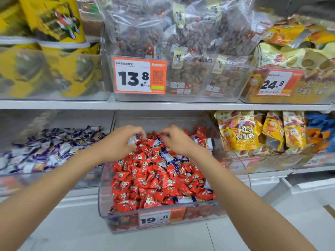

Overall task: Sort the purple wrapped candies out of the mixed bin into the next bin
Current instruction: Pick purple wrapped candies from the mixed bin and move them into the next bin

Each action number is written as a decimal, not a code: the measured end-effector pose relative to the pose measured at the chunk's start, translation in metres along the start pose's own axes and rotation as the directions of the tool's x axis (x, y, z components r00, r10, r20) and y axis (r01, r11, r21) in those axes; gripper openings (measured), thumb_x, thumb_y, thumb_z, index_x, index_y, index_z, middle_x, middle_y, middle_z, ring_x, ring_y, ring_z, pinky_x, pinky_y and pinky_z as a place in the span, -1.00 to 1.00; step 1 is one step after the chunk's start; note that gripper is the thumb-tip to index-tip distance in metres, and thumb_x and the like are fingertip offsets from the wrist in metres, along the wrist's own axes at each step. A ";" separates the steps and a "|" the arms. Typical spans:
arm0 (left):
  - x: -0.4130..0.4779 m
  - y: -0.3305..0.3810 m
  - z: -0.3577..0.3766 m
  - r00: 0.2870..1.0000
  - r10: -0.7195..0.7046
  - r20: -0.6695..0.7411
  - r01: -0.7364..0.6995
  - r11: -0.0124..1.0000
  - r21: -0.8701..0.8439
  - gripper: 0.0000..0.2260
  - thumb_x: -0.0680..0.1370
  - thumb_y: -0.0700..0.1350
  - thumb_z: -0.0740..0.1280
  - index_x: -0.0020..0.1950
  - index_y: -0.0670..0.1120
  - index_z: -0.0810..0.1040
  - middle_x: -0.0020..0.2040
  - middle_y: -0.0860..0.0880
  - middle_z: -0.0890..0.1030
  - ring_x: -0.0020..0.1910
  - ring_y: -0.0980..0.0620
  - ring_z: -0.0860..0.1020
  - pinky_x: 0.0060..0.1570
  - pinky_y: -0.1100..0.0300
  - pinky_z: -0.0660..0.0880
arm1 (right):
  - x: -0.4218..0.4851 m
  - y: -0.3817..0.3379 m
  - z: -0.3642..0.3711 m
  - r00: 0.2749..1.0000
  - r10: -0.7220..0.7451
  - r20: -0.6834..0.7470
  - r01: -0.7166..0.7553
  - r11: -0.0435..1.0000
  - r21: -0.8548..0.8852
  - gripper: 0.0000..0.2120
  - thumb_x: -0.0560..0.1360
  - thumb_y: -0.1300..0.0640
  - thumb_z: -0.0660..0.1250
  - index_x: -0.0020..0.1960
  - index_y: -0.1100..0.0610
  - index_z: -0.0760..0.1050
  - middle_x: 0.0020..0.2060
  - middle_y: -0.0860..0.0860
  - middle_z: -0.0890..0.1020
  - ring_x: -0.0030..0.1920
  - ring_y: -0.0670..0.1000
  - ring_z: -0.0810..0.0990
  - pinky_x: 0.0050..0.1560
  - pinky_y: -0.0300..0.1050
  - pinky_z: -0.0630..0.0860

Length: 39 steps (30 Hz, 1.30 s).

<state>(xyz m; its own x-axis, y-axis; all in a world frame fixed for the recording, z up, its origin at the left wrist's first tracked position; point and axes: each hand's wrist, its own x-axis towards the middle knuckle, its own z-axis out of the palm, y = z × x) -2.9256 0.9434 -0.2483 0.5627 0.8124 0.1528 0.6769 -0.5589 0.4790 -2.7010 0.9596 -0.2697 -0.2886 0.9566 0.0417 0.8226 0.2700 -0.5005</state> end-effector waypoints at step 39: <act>0.026 0.046 -0.003 0.962 -0.218 0.165 0.273 0.793 -0.544 -0.78 0.42 -0.28 0.49 0.03 -0.10 0.62 -0.14 -0.11 0.66 -0.31 0.09 0.61 -0.27 0.28 0.57 | -0.081 0.031 -0.063 0.994 0.064 -0.085 -0.037 0.957 0.287 -0.81 0.61 0.07 0.28 0.14 0.08 0.61 0.02 -0.16 0.59 0.02 -0.19 0.56 0.11 -0.16 0.43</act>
<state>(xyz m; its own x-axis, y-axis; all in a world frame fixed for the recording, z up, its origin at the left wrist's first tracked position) -2.8811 0.9396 -0.2193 0.4719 0.8759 -0.1004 0.4326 -0.1308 0.8920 -2.6205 0.8972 -0.2339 -0.1924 0.9778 0.0830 0.6576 0.1912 -0.7287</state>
